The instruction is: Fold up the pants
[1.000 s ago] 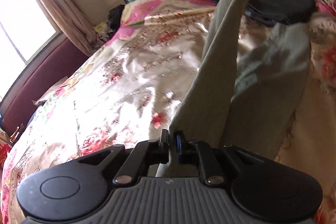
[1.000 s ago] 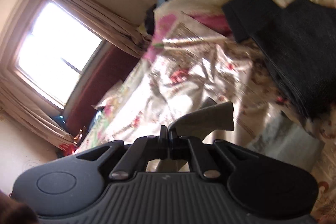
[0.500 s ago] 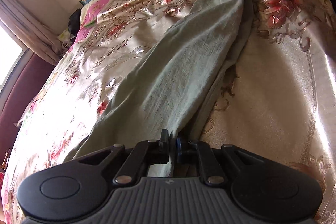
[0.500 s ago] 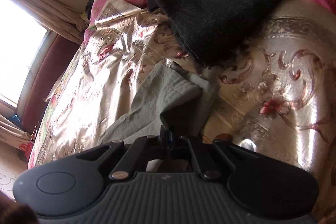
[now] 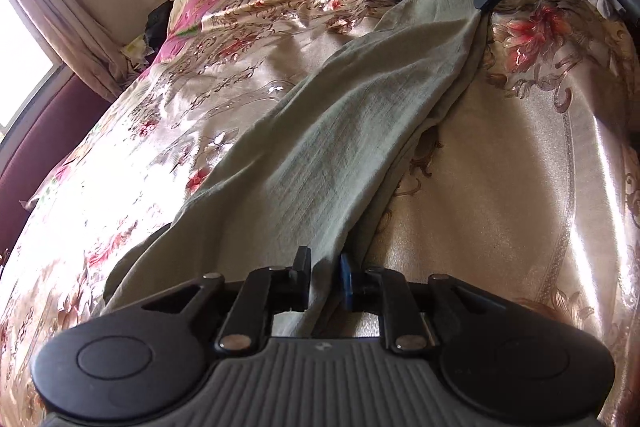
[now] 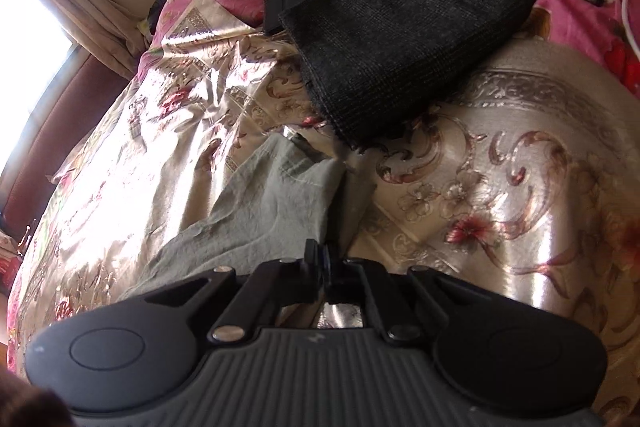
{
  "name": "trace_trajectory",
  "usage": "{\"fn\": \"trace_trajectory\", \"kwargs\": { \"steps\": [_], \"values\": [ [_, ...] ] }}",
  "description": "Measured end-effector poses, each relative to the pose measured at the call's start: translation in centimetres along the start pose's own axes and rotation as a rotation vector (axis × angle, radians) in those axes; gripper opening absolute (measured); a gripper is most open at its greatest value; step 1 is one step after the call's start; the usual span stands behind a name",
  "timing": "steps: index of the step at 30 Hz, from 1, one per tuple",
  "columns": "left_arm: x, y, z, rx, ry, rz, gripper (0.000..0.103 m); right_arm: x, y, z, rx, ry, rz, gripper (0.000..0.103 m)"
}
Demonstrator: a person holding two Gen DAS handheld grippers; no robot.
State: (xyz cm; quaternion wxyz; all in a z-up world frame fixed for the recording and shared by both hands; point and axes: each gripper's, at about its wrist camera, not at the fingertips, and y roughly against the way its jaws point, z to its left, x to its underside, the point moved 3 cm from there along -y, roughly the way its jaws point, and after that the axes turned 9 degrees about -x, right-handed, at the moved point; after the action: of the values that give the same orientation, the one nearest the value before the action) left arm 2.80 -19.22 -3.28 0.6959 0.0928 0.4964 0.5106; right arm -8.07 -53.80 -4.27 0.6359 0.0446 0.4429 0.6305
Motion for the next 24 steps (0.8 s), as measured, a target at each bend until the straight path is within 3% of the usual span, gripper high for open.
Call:
{"fn": "trace_trajectory", "kwargs": {
  "steps": [1, 4, 5, 7, 12, 14, 16, 19, 24],
  "values": [
    [0.4, 0.5, 0.4, -0.006, 0.013, -0.003, 0.044, 0.0, 0.8, 0.2, 0.019, 0.026, -0.019, 0.008],
    [1.6, 1.9, 2.0, -0.037, 0.052, -0.01, 0.046, 0.6, 3.6, 3.0, 0.08, 0.217, -0.086, 0.008],
    [2.1, 2.3, 2.9, -0.051, 0.071, -0.011, 0.046, 1.1, 4.3, 4.7, 0.067, 0.298, -0.093, 0.008],
    [2.9, 2.7, 4.3, -0.082, 0.091, -0.01, 0.047, 2.0, 4.2, 8.3, -0.042, 0.402, -0.048, 0.008],
    [5.8, 2.2, 7.8, -0.206, 0.115, 0.004, 0.048, 7.5, -3.5, 20.3, -0.515, 0.494, 0.339, 0.024],
    [7.1, 1.5, 9.1, -0.261, 0.122, 0.022, 0.048, 10.9, -7.6, 25.3, -0.637, 0.528, 0.488, 0.031],
    [8.2, 1.0, 10.3, -0.28, 0.157, 0.04, 0.048, 13.7, -11.1, 29.2, -0.683, 0.586, 0.564, 0.032],
    [9.6, 0.5, 11.4, -0.277, 0.205, 0.041, 0.048, 17.3, -16.0, 32.9, -0.67, 0.646, 0.689, 0.035],
    [10.8, -0.2, 11.9, -0.265, 0.214, 0.023, 0.049, 20.6, -19.4, 34.8, -0.664, 0.706, 0.812, 0.035]
  ]
}}
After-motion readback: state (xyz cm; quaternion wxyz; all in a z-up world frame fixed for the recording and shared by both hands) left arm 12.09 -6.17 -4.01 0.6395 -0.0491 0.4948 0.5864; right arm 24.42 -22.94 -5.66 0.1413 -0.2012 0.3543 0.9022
